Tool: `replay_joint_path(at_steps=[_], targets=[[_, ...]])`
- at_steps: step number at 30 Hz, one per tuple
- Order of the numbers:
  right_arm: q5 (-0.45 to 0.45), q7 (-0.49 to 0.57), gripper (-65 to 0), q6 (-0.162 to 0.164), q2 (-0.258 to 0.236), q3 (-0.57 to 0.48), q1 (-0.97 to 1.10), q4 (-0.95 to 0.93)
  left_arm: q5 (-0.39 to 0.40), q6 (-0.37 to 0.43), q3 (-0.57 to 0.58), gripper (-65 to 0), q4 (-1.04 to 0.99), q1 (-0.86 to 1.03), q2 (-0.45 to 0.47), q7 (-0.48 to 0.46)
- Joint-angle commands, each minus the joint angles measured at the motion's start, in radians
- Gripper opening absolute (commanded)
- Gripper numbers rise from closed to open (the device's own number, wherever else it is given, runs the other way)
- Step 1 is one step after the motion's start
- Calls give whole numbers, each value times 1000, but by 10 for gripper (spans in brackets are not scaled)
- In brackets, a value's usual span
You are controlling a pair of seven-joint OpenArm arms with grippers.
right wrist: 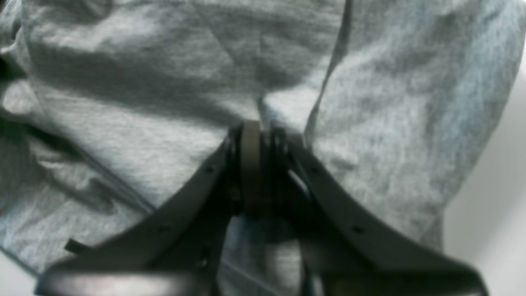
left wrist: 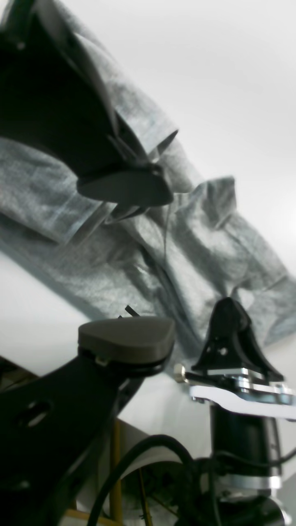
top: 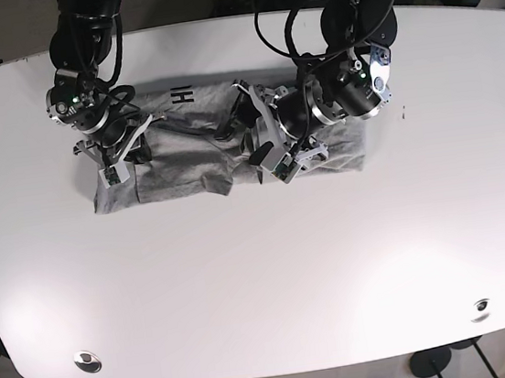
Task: Fold the T-shirt properly
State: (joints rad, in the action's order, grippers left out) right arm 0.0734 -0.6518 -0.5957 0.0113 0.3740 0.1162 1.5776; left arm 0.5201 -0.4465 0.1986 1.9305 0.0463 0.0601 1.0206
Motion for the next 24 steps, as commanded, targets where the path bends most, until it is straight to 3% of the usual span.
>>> replay_joint_path(at_steps=[1,5,7,9,10,11,13,15,19,22,24], targets=[[-5,0,-602,-3,2,3,-17,39,13,-4,-41,-258,19,-9,40,-18],[53,-70,-582,-3,31,3,-33,137,7,-2,-159,-261,14,5,108,-19],[138,-139,-441,-3,31,13,-36,205,7,-2,-265,-299,-10,39,119,-19],[220,-176,-284,1,29,53,-36,249,10,-4,-336,-436,-52,40,119,-19],[289,-216,-163,4,29,113,-40,260,12,-4,-360,-549,-99,39,119,-19],[332,-244,-97,4,29,165,-45,261,12,-4,-377,-611,-131,37,120,-19],[409,-331,-2,6,29,310,-75,258,13,-4,-429,-650,-200,37,120,-19],[438,-394,-2,4,20,394,-94,244,13,-39,-460,-650,-231,37,120,-21],[500,-443,-2,3,-17,480,-97,146,1,-243,-486,-650,-291,37,120,-21],[510,-443,-2,-2,-17,494,-85,31,-79,-252,-486,-650,-325,36,117,-21],[510,-440,-2,-2,-9,443,-80,-30,-120,-252,-485,-650,-331,36,116,-21]])
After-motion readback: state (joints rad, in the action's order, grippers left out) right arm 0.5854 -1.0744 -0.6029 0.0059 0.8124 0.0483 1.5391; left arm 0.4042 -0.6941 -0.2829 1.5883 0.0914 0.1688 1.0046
